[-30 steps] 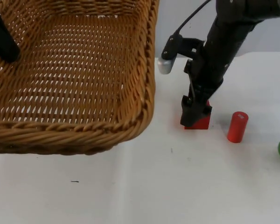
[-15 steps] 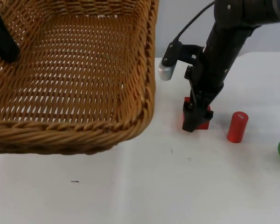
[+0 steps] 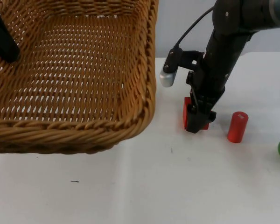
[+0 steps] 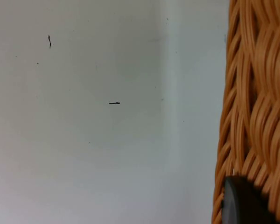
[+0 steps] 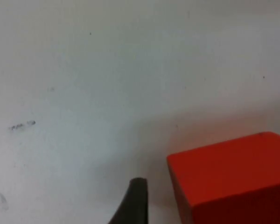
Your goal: Pick up the basket with the left hand and place the object to the left of the red cylinder into the basket with the right hand.
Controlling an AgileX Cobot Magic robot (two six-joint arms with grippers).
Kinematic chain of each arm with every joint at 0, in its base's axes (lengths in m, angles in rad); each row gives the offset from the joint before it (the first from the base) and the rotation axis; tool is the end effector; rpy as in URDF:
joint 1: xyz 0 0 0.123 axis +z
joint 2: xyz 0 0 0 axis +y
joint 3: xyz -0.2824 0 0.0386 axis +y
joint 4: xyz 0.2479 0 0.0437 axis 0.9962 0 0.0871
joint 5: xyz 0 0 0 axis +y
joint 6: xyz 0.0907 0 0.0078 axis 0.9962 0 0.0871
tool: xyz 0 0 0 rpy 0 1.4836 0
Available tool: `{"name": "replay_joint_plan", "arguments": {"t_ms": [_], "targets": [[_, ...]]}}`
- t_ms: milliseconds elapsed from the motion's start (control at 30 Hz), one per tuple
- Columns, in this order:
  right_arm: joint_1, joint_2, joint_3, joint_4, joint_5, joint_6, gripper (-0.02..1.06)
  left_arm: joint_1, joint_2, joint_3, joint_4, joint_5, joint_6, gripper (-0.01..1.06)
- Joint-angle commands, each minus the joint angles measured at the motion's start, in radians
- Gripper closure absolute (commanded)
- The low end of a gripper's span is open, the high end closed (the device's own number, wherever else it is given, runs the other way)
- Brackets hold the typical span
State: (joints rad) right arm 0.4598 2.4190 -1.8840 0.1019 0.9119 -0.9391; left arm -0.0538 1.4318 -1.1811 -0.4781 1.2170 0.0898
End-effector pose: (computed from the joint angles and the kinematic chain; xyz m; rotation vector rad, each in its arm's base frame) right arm 0.4377 0.2249 0.1033 -1.8163 2.2808 0.0502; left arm 0.2662 -0.0537 0.3089 0.0266 2.8705 -0.6730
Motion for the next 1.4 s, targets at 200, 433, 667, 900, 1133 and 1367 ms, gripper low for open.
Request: {"name": "replay_joint_plan", "arguments": {"t_ms": [200, 433, 667, 900, 1133, 1367], "targets": [[0.005, -0.003, -0.005, -0.015, -0.011, -0.003, 0.34, -0.005, -0.015, 0.0, -0.042, 0.004, -0.008, 1.05], [0.005, -0.003, -0.005, -0.029, -0.018, -0.003, 0.38, -0.005, -0.015, 0.0, -0.042, 0.004, -0.008, 1.05], [0.005, -0.003, -0.005, -0.045, -0.033, 0.0, 0.6, -0.005, -0.015, 0.0, -0.042, 0.004, -0.008, 1.05], [0.005, -0.023, -0.005, -0.047, -0.03, 0.009, 0.95, -0.005, -0.015, 0.0, -0.057, 0.004, -0.009, 1.05], [0.005, -0.145, -0.005, -0.047, 0.077, 0.051, 1.05, -0.005, -0.015, 0.0, -0.061, 0.004, -0.009, 1.05], [0.005, -0.308, -0.005, -0.045, 0.155, 0.092, 1.05, -0.005, -0.015, 0.0, -0.06, 0.001, -0.009, 1.05]]}}
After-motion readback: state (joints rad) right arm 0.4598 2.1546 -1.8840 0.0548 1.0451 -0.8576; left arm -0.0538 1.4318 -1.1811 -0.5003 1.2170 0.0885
